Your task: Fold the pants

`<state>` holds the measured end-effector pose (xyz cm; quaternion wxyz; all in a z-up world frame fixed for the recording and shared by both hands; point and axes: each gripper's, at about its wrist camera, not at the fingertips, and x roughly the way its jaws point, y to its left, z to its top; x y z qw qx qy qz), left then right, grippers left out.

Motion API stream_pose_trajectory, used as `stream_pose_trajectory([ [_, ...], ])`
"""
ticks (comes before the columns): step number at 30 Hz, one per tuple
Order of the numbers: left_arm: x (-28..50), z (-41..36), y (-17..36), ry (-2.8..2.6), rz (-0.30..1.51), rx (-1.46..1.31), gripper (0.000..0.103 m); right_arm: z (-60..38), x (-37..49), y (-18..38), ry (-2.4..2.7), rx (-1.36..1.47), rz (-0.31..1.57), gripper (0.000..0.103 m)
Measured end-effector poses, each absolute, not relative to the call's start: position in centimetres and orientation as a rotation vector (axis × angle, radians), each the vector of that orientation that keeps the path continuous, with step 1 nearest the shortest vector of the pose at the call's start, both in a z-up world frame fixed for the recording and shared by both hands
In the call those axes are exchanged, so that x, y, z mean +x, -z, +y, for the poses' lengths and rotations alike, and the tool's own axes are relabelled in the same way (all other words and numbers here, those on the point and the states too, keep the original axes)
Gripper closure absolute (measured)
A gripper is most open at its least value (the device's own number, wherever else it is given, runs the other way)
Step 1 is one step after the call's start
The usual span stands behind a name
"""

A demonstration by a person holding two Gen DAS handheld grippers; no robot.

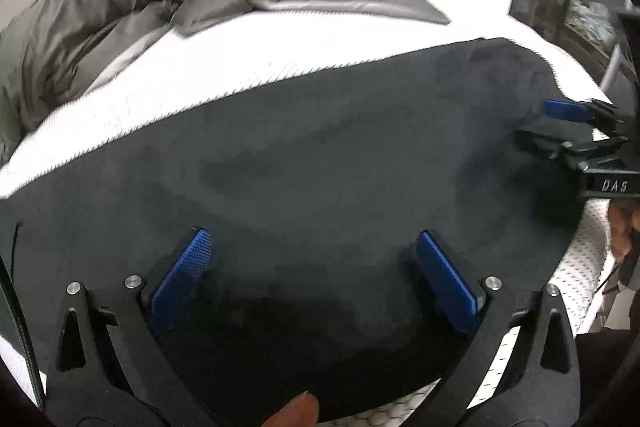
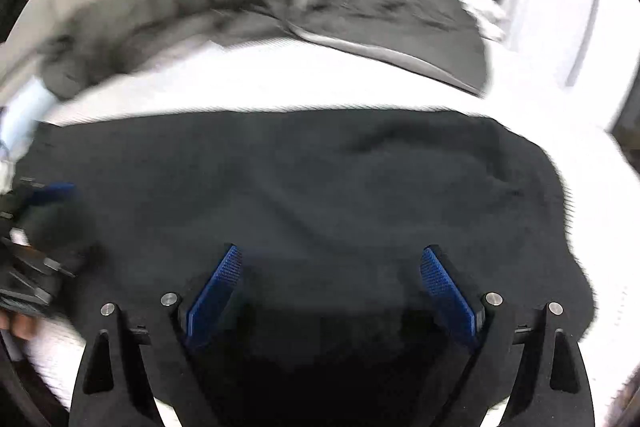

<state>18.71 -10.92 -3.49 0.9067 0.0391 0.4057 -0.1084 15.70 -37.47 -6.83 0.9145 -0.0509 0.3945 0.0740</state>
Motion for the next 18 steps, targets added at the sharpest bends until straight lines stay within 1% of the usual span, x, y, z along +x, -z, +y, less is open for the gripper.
stream_pose_trajectory([
  [2,19.2,-11.3,3.7,0.21,0.843,0.104,0.001,-36.1,16.3,7.0,-0.198,-0.102,0.824,0.01],
  [6,20.7,-10.6,5.8,0.18,0.95,0.077,0.001,-34.4,20.4,9.7,-0.165,-0.211,0.94,0.01],
  [8,21.0,-9.9,5.9,0.182,0.957,0.047,0.001,-36.1,20.6,9.8,-0.122,-0.226,0.936,0.011],
  [10,20.7,-9.2,5.7,0.171,0.955,0.053,0.001,-39.7,20.3,9.3,0.041,-0.226,0.911,0.011],
  [11,20.6,-8.8,5.8,0.166,0.952,0.056,0.001,-41.4,20.3,9.1,0.082,-0.204,0.907,0.009],
  [12,20.5,-8.5,5.9,0.164,0.954,0.059,0.001,-42.9,20.3,9.1,0.136,-0.179,0.908,0.001],
  [15,20.3,-7.8,6.1,0.166,0.954,0.049,0.001,-46.8,20.0,9.6,0.22,-0.097,0.919,0.001],
  [18,19.9,-7.4,5.7,0.153,0.953,0.046,0.001,-46.8,19.5,9.0,0.214,-0.069,0.906,0.001],
])
